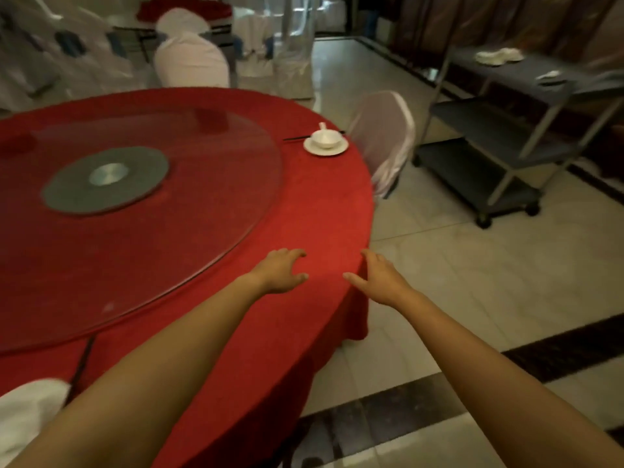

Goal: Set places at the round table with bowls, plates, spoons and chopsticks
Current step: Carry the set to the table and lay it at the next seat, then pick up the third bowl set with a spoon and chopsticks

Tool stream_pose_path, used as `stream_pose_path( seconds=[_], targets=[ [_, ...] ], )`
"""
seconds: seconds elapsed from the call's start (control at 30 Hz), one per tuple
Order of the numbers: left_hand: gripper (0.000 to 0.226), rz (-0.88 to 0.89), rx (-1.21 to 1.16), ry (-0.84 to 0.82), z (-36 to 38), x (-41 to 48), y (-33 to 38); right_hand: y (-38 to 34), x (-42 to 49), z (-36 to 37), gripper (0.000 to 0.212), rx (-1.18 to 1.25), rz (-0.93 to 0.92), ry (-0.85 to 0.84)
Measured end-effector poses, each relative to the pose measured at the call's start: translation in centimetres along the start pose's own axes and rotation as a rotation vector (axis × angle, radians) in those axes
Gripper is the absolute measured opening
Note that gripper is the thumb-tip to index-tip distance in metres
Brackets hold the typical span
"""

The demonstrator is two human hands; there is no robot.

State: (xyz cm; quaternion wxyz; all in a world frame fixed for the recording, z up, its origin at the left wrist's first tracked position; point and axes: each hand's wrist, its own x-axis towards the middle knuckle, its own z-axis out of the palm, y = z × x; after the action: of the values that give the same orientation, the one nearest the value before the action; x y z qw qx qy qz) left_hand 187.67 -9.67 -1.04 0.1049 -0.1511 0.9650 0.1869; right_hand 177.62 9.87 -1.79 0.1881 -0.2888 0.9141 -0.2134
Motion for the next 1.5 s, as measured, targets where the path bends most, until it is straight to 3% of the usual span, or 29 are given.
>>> stream_pose_path(
  seconds=[0.2,0.5,1.0,1.3,1.5],
  targets=[
    [0.065,0.193,0.159,-0.115,0.0,9.5,11.5,9.7,1.3,-7.4,0.083,0.051,0.189,0.042],
    [0.065,0.372,0.179,-0.178,-2.3,24.7,22.8,19.7,8.1,-16.7,0.083,0.116,0.352,0.181],
    [0.056,0.413,-0.002,-0.175,-10.1,53.3,39.6,36.3,26.9,-36.1,0.079,0.207,0.473,0.356],
    [0.058,0.348,-0.002,-0.128,-13.4,72.5,46.6,47.0,44.1,-47.3,0.075,0.185,0.398,0.312],
    [0.056,0.27,-0.068,-0.086,-16.8,83.1,48.0,50.6,56.1,-53.7,0.071,0.186,0.357,0.282]
  ],
)
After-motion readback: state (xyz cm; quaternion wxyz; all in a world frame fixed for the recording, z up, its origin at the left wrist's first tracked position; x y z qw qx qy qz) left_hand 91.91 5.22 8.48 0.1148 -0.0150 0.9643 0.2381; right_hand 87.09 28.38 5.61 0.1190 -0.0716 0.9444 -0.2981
